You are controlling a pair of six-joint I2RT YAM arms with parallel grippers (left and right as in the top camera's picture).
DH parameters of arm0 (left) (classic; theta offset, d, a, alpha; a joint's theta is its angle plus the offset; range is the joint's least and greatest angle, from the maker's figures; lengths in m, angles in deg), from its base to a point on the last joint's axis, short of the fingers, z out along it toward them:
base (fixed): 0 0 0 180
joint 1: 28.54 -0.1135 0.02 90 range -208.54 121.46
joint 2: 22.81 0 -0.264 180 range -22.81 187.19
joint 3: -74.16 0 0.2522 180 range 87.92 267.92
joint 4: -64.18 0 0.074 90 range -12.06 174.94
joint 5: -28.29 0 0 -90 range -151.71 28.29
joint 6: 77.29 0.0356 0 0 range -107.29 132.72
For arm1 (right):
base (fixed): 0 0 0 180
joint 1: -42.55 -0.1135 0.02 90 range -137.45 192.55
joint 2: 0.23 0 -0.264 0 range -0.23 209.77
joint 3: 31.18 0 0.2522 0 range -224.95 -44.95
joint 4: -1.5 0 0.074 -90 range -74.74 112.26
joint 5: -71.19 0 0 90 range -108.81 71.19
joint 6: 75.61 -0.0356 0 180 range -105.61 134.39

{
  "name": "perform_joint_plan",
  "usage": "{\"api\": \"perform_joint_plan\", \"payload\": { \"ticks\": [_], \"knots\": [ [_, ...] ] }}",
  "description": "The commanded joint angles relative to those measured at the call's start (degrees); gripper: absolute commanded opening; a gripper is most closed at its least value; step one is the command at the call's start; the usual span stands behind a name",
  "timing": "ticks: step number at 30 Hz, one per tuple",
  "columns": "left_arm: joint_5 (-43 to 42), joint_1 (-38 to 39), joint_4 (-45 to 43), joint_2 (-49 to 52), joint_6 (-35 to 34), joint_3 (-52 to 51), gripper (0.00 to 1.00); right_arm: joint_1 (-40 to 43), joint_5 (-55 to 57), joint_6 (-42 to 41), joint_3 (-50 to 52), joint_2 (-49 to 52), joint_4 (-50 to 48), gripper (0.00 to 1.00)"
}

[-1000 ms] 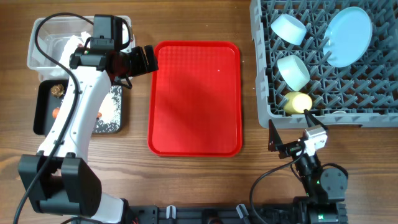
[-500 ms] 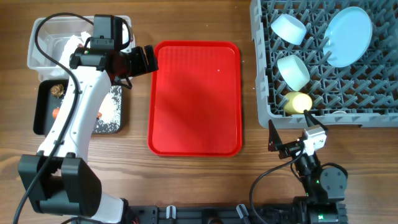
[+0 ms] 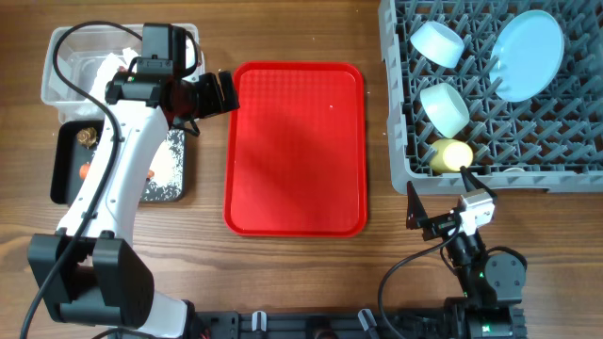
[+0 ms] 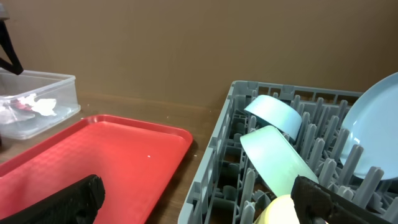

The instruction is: Sort waste into correct bins and load items into the dishwasher rack

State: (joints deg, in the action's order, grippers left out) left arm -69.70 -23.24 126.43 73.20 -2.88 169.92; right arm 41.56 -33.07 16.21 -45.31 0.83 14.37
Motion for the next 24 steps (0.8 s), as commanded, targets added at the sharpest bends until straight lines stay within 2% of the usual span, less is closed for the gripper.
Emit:
{"api": "perform_joint_plan", "payload": {
  "ticks": [1, 6, 10, 15, 24],
  "knots": [
    [-0.7, 0.2, -1.8, -2.6, 0.4, 0.1, 1.0, -0.2, 1.0, 0.8, 0.0, -0.2, -0.2, 1.0],
    [-1.6, 0.4, -9.2, -9.1, 3.0, -6.3, 1.0, -0.2, 1.0, 0.8, 0.0, -0.2, -0.2, 1.0],
    [-1.6, 0.0, -18.9, -18.2, 3.2, -17.8, 1.0, -0.2, 1.0, 0.8, 0.0, -0.2, -0.2, 1.0],
    [-1.6, -1.5, -30.8, -32.3, 3.2, -35.5, 1.0, -0.2, 1.0, 0.8, 0.0, -0.3, -0.2, 1.0],
    [-1.8, -5.1, -41.9, -61.6, 3.1, -63.4, 1.0, -0.2, 1.0, 0.8, 0.0, -0.2, -0.2, 1.0]
  ]
}}
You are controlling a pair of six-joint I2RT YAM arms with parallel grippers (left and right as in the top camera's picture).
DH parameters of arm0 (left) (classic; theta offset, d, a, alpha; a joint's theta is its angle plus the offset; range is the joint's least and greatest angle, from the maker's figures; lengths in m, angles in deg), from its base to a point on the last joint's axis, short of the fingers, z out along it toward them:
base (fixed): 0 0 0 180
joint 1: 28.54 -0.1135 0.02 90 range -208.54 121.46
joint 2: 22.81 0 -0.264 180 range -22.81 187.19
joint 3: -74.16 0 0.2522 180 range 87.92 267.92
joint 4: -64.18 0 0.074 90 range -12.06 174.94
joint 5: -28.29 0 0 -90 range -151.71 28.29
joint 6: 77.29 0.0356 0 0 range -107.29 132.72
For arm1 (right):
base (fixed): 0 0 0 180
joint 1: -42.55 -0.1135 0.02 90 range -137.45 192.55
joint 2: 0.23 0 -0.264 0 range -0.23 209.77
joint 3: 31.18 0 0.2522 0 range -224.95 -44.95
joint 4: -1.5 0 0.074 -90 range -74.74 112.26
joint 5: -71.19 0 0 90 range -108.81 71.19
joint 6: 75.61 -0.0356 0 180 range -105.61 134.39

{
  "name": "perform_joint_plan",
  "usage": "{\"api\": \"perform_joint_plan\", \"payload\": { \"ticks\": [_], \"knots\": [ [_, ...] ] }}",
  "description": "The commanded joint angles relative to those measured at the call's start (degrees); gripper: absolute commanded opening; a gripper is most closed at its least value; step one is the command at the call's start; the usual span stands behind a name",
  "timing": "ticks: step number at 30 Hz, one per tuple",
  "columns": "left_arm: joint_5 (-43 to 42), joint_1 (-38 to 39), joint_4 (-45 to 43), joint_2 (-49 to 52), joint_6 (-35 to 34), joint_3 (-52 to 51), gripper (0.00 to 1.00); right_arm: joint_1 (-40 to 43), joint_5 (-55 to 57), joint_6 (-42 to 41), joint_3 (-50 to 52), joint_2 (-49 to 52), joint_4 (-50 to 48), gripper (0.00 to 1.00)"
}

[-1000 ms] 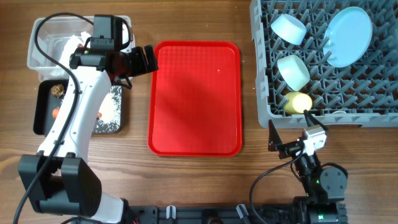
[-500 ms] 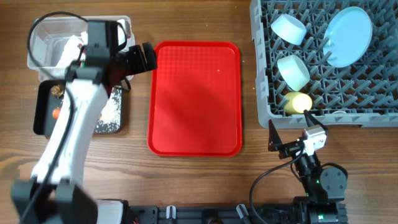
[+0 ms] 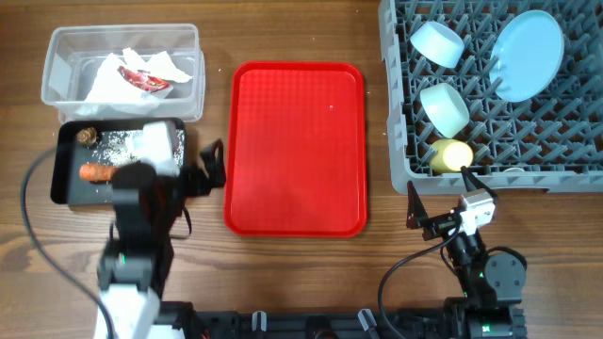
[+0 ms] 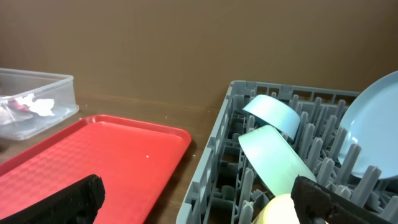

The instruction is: Sort waste into correct bins and load items into the dishwasher rack

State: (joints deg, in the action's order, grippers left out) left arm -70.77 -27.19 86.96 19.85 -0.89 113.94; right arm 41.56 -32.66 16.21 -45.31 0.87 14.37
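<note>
The red tray (image 3: 294,151) lies bare in the middle of the table. The clear waste bin (image 3: 57,66) at the back left holds crumpled white paper (image 3: 127,68) and a red wrapper (image 3: 143,81). Below it, the black tray (image 3: 66,165) carries a carrot piece (image 3: 94,172), a brown scrap (image 3: 88,137) and white bits. The grey dishwasher rack (image 3: 396,113) holds two pale bowls (image 3: 445,106), a blue plate (image 3: 528,55) and a yellow cup (image 3: 452,154). My left gripper (image 3: 215,168), blurred, looks open beside the red tray's left edge. My right gripper (image 3: 412,205) (image 4: 196,205) is open and holds nothing, in front of the rack.
The rack's near wall (image 4: 208,162) stands just right of the right gripper's gap, with the red tray (image 4: 93,155) to its left. A strip of wooden table (image 3: 382,141) separates tray and rack. The left arm's body (image 3: 141,217) occupies the near-left table.
The left arm was stretched over the black tray with its gripper at the red tray's back-left corner. Now it is drawn back near-left, leaving bin and black tray uncovered. The right arm is unmoved.
</note>
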Motion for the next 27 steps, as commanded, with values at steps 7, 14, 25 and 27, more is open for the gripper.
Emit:
{"api": "perform_joint_plan", "payload": {
  "ticks": [7, 14, 25, 27],
  "knots": [
    [-0.8, -1.3, -9.7, -23.6, 1.2, -18.9, 1.0, -0.2, 0.6, 0.8, 0.0, -0.3, -0.2, 1.0],
    [0.7, -0.1, -9.3, -35.1, 1.1, -25.1, 1.0, -0.2, 0.6, 0.8, 0.0, -0.3, -0.2, 1.0],
    [2.4, 0.4, -5.2, -42.5, 1.2, -25.7, 1.0, -0.2, 0.6, 0.8, 0.0, -0.3, -0.2, 1.0],
    [2.5, 0.4, -5.2, -42.4, 1.2, -25.7, 1.0, -0.2, 0.6, 0.8, 0.0, -0.3, -0.2, 1.0]
  ]
}}
